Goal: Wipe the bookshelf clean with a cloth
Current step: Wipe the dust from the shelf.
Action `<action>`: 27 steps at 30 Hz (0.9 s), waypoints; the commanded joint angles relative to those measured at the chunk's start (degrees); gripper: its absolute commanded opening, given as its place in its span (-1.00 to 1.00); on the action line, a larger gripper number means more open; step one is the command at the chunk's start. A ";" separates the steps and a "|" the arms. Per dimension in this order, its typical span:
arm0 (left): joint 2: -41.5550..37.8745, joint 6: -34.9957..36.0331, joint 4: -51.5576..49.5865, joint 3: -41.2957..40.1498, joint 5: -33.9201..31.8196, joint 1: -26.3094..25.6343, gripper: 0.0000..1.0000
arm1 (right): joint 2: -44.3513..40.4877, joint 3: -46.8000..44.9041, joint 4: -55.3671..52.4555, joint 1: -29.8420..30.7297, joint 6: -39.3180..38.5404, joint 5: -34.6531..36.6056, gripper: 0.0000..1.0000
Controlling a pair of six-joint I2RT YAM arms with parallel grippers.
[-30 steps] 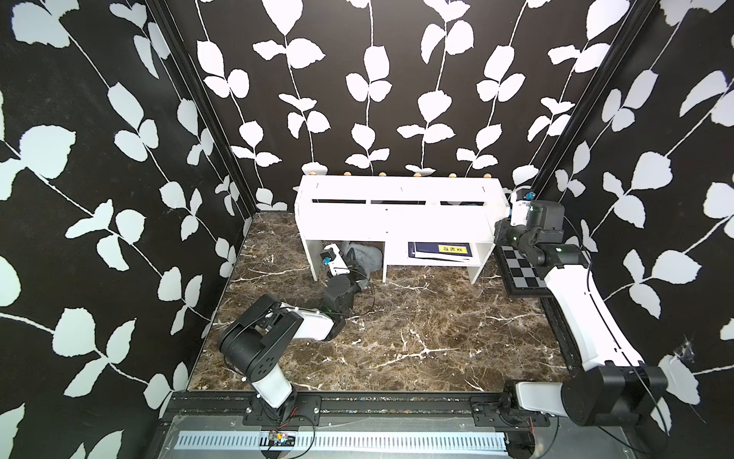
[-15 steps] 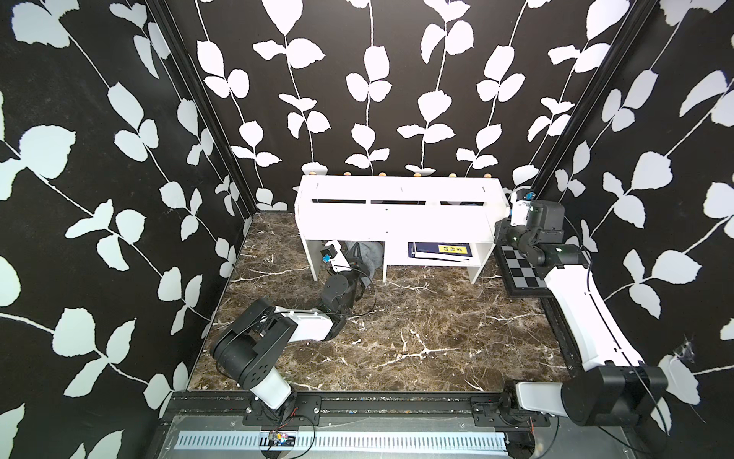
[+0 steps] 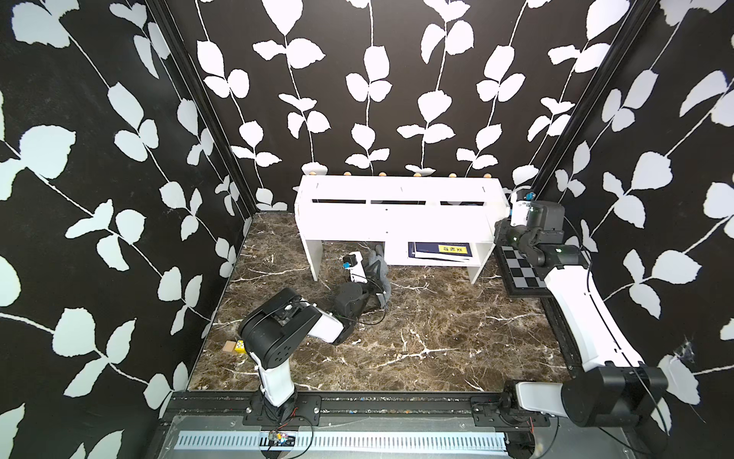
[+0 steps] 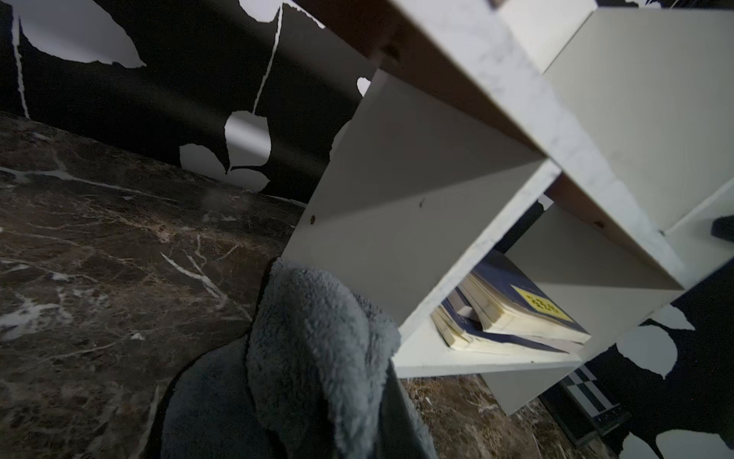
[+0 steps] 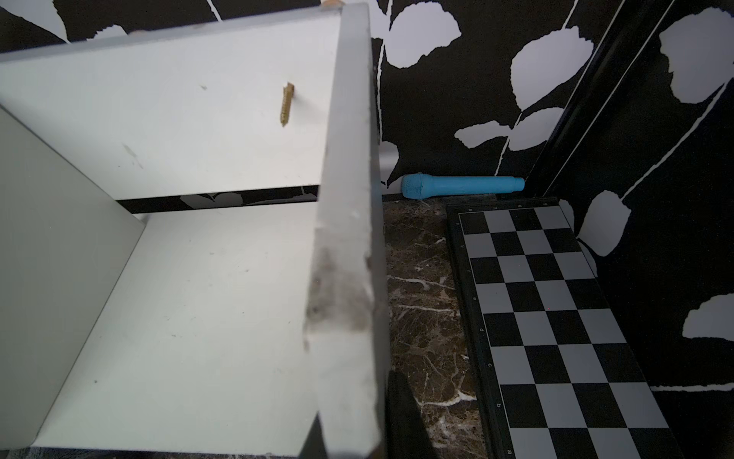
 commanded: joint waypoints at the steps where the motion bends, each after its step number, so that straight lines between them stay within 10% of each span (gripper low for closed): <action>1: -5.05 2.91 -1.75 2.74 1.62 0.00 -1.00 | -3.52 1.04 6.61 0.12 9.68 -9.28 -1.00; 27: -11.79 11.76 -10.81 -2.41 -4.25 -0.02 -1.00 | -3.25 1.21 6.40 0.08 10.41 -9.44 -1.00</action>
